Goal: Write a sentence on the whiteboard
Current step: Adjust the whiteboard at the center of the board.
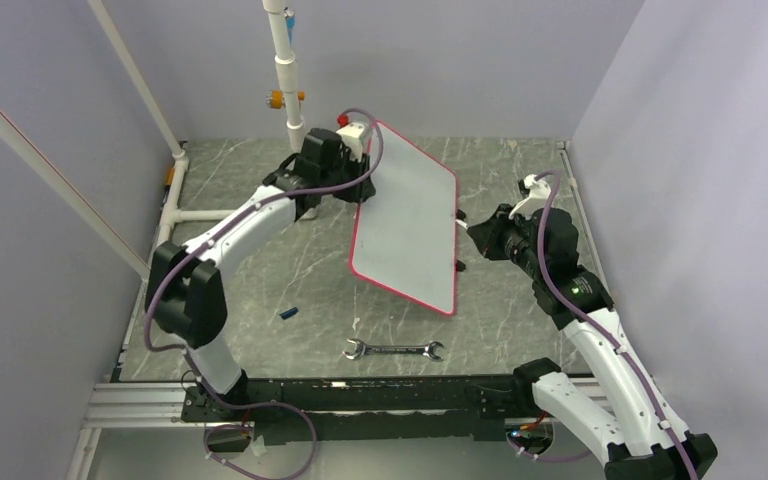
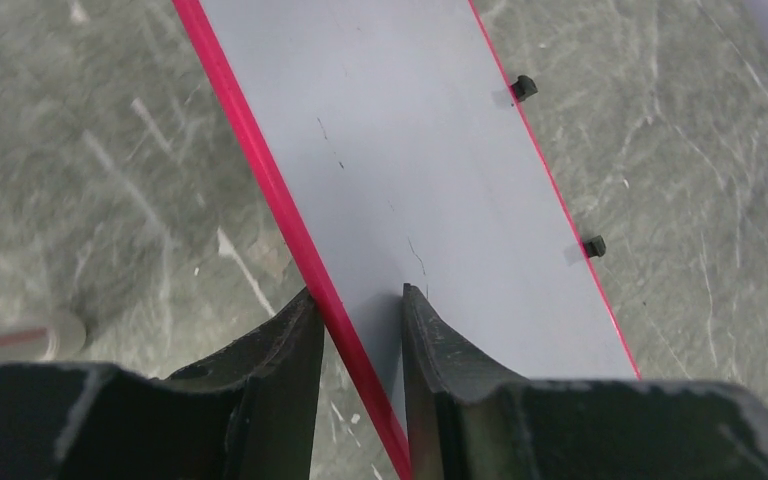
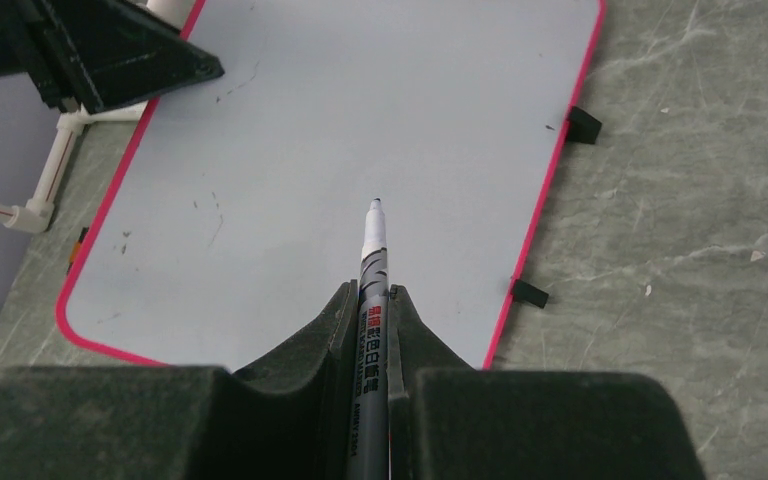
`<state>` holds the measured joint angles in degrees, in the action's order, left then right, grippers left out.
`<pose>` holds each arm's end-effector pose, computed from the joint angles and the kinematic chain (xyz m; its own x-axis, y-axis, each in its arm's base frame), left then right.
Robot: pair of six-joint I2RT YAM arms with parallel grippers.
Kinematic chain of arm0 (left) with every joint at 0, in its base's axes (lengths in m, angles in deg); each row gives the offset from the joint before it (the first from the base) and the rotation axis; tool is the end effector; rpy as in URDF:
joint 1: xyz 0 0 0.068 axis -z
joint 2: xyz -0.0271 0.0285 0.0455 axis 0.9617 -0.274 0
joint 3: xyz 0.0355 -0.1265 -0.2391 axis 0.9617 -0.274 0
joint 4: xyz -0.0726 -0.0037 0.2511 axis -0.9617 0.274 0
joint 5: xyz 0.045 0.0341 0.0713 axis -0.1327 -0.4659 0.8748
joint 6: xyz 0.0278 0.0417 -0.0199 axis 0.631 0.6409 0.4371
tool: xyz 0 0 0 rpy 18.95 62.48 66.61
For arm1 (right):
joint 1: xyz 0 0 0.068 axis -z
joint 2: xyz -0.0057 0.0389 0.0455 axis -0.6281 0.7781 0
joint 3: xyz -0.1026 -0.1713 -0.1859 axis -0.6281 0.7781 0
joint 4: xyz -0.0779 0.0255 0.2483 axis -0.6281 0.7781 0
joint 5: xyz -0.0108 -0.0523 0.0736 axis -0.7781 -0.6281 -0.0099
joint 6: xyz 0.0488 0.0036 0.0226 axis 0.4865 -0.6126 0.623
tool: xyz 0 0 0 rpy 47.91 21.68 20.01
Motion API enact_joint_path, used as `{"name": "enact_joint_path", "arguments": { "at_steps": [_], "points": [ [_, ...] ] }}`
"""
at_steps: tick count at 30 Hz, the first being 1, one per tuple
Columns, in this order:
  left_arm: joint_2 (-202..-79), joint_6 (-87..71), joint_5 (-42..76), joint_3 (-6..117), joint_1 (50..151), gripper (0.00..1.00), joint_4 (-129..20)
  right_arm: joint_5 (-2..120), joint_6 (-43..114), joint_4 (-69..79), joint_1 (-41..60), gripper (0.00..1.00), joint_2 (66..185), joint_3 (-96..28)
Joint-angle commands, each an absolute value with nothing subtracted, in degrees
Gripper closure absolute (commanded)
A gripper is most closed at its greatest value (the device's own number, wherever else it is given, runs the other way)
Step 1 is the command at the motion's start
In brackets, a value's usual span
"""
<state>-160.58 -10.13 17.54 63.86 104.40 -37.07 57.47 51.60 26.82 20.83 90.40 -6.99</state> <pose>0.3360 -0.2022 0.3144 -0.5730 0.0582 -0.8175 0.4791 0.8331 -0.2764 0.1700 0.0593 0.3383 -0.4504 0.2566 -0.8551 -0.2477 0.8843 0.3959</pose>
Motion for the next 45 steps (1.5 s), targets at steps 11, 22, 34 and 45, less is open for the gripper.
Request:
{"name": "enact_joint_path", "arguments": {
  "at_steps": [11,22,34,45],
  "points": [
    [-180.2,9.0,-11.8,92.9,104.8,0.77,-17.9,57.2,51.9,26.2,21.0,1.00,88.6,-6.2],
    [-183.7,12.1,-19.8,100.2,107.6,0.80,-13.7,56.9,52.7,27.1,21.0,1.00,87.0,-7.3],
    [-181.4,4.3,-11.4,99.1,110.9,0.41,-20.5,56.4,53.1,28.1,21.0,1.00,86.1,-7.6],
    [-173.6,-0.2,-1.4,96.7,110.7,0.04,-22.1,56.4,53.8,27.8,21.0,1.00,86.2,-7.4]
  ]
}}
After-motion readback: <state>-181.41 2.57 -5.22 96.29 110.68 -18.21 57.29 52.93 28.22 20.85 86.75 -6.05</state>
